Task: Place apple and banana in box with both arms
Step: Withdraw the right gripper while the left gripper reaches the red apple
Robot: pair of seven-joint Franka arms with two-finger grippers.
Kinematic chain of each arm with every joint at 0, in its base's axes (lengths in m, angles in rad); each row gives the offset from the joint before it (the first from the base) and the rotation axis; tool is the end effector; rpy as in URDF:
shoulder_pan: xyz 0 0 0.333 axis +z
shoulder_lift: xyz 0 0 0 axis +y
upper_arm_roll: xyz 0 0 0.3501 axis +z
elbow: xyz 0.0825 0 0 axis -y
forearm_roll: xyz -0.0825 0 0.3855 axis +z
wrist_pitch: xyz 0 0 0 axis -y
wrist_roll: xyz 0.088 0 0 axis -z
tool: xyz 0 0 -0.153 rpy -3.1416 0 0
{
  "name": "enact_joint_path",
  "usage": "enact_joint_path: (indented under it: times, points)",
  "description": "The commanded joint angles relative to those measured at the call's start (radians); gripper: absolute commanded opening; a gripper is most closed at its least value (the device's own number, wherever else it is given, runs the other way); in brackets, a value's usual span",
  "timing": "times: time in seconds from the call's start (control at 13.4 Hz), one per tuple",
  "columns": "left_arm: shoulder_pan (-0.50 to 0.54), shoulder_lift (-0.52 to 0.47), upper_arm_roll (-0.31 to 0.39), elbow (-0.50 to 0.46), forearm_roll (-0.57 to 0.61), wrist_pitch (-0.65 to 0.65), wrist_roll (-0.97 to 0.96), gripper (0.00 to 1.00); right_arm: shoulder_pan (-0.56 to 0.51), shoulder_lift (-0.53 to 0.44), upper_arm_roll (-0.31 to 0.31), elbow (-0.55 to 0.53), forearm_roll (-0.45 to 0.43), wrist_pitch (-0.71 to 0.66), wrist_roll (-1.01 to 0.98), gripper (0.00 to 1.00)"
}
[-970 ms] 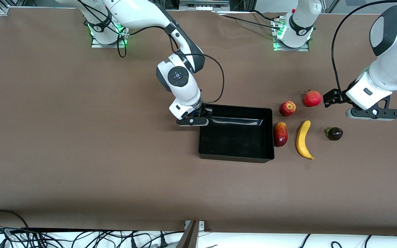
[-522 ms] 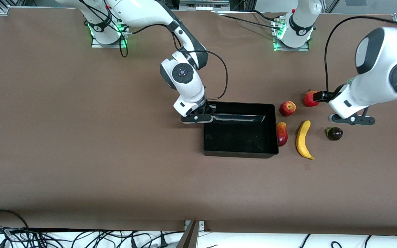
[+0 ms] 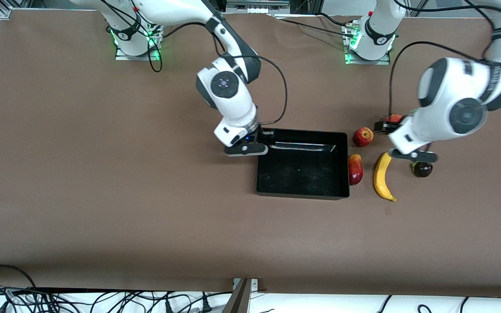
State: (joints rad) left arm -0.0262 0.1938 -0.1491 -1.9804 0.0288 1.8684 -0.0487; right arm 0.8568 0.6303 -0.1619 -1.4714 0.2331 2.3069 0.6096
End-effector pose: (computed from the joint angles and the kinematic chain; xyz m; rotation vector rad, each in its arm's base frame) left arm 0.5429 -0.0909 0.3385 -3.0676 0.2164 0.4677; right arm 0.5653 0.5161 0.3162 -2.9293 0.0175 -0.1645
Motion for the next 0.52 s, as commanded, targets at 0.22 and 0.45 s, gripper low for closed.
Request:
enact_joint_path:
  times: [0.22,0.45]
  points:
    - [0.003,-0.063,-0.064,-0.311,-0.001,0.366,0.027,1.00,-0.002,-0.223,-0.310,-0.021,0.022,-0.272,-0.257,1.00]
    - [0.012,-0.044,-0.064,-0.321,0.046,0.396,0.085,1.00,-0.002,-0.315,-0.405,-0.032,0.019,-0.423,-0.333,1.00]
